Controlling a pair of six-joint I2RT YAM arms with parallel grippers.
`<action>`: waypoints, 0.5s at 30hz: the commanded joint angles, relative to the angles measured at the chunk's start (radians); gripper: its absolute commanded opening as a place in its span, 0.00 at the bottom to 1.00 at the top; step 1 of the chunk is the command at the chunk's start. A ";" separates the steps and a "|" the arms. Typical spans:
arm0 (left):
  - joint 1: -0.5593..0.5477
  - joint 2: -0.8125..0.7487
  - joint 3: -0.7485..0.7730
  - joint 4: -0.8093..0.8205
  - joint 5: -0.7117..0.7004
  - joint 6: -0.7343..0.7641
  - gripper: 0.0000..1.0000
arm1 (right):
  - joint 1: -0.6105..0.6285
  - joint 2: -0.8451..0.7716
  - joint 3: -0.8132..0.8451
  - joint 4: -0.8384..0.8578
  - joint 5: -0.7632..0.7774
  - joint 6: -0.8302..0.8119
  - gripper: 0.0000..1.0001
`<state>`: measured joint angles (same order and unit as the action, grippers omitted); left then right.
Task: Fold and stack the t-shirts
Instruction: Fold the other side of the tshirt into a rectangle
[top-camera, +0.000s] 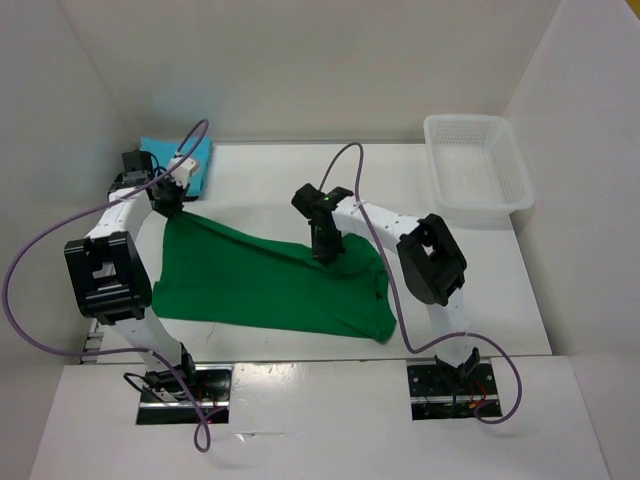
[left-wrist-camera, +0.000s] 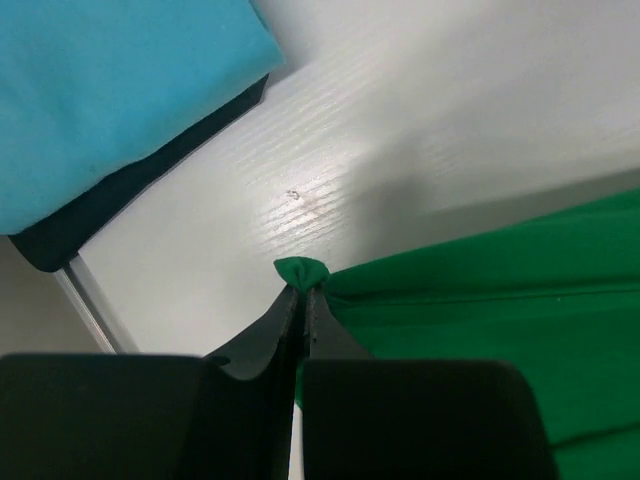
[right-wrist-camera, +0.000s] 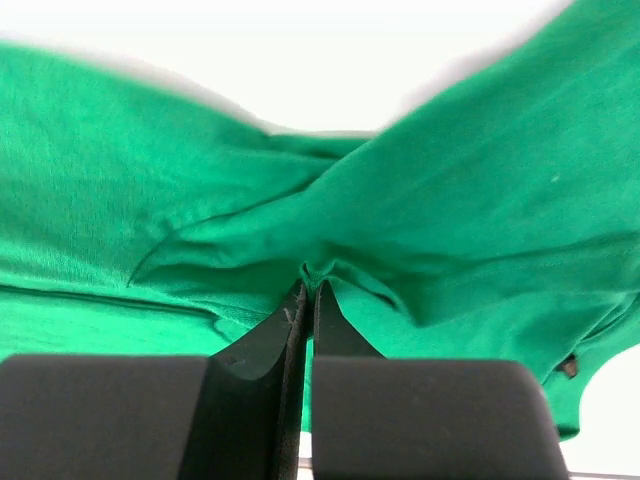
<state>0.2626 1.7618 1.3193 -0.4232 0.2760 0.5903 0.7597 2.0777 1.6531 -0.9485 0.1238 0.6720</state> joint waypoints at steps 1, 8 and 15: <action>-0.003 -0.057 -0.001 0.008 0.043 0.035 0.00 | -0.010 0.004 -0.002 0.019 -0.007 -0.005 0.00; 0.026 -0.125 -0.202 -0.057 0.012 0.137 0.00 | -0.010 -0.034 -0.105 0.093 -0.093 0.014 0.00; 0.044 -0.157 -0.246 -0.066 -0.006 0.146 0.04 | 0.021 -0.024 -0.130 0.114 -0.124 0.003 0.00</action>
<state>0.2981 1.6638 1.0702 -0.4984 0.2626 0.7067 0.7536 2.0781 1.5356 -0.8684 0.0280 0.6754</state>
